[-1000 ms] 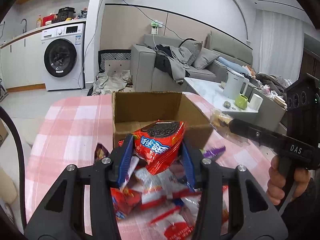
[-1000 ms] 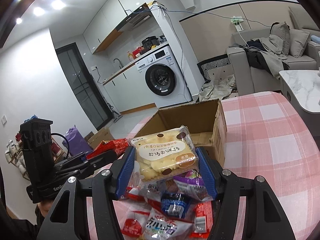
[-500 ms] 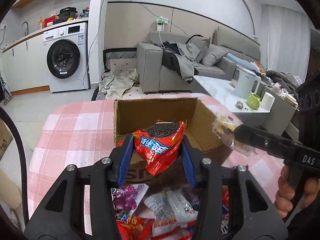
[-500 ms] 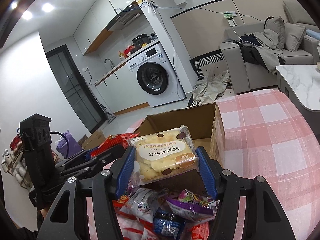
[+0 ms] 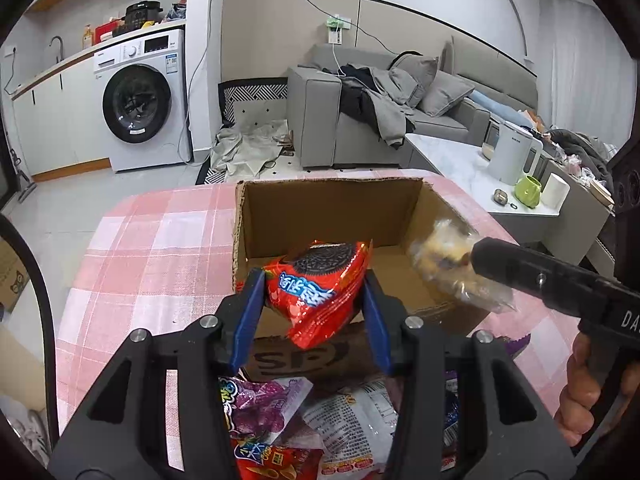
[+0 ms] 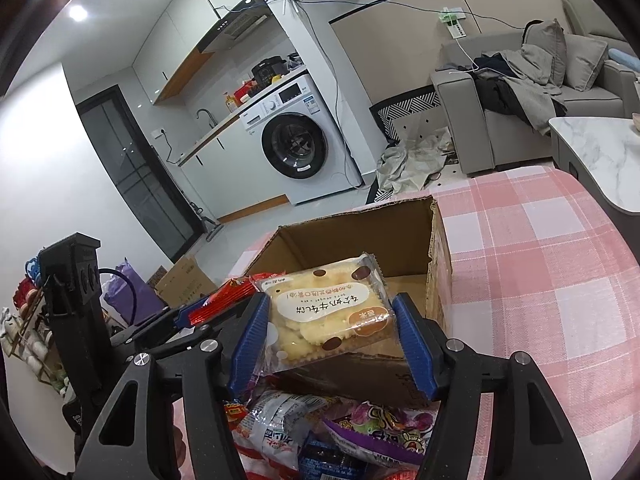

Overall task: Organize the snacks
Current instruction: 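Lower both snacks into the box and open both tools, then grasp the red striped biscuit pack with the right tool while the left tool grasps the red Crisp bag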

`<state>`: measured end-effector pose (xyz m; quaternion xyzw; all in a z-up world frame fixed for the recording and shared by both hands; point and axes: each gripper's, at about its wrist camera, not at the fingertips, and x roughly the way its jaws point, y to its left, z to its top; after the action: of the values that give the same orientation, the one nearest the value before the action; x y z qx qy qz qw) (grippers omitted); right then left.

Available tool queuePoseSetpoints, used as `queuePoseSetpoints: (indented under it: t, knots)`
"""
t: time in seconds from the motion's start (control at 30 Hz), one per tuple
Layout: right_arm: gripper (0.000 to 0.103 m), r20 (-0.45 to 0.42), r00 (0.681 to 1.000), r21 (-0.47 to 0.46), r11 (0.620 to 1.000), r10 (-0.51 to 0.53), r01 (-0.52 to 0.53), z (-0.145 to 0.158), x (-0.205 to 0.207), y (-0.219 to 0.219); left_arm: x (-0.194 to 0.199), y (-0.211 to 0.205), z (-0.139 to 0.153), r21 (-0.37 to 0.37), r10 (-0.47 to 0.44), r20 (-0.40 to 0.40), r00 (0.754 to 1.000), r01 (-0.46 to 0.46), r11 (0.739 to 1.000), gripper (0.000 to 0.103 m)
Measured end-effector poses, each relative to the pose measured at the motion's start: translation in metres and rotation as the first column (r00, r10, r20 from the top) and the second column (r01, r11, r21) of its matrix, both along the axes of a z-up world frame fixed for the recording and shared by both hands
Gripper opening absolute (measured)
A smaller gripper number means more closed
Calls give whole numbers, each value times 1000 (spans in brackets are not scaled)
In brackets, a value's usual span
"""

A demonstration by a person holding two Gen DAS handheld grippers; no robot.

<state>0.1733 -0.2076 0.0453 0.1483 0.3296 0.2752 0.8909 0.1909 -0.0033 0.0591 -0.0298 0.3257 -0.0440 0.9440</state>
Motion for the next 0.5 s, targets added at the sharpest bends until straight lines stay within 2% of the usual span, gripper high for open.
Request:
queuePoseSetpoints:
  t: [0.07,0.13,0.17,0.27,0.33,0.43,0.5]
  knots:
    - [67,4,1000,-1,1000,4,-4,1,0,0,-2,0,1,0,-12,2,1000,12,1000,50]
    - [77,23,1000,-6,1000,4,-4,4,-3,-2,-8,2,3,3,-12,16,1000,12,1000,68]
    - [80,31,1000,-9,1000,1,0,6,-5,-3,-11,2,5,1,-9,25,1000,9,1000,81]
    - [91,60,998,-22,1000,-7,9,11,-15,-9,-23,5,8,-11,-13,33,999,14,1000,85]
    - [102,67,998,-31,999,-15,17,12,-20,-13,-32,9,8,-21,-13,26,1000,14,1000,86]
    - [102,58,998,-25,1000,-16,17,10,-29,-21,-48,14,8,-22,6,26,1000,-5,1000,100]
    - [102,49,999,-30,999,-15,16,8,-35,-24,-59,17,9,-23,15,38,999,-14,1000,102]
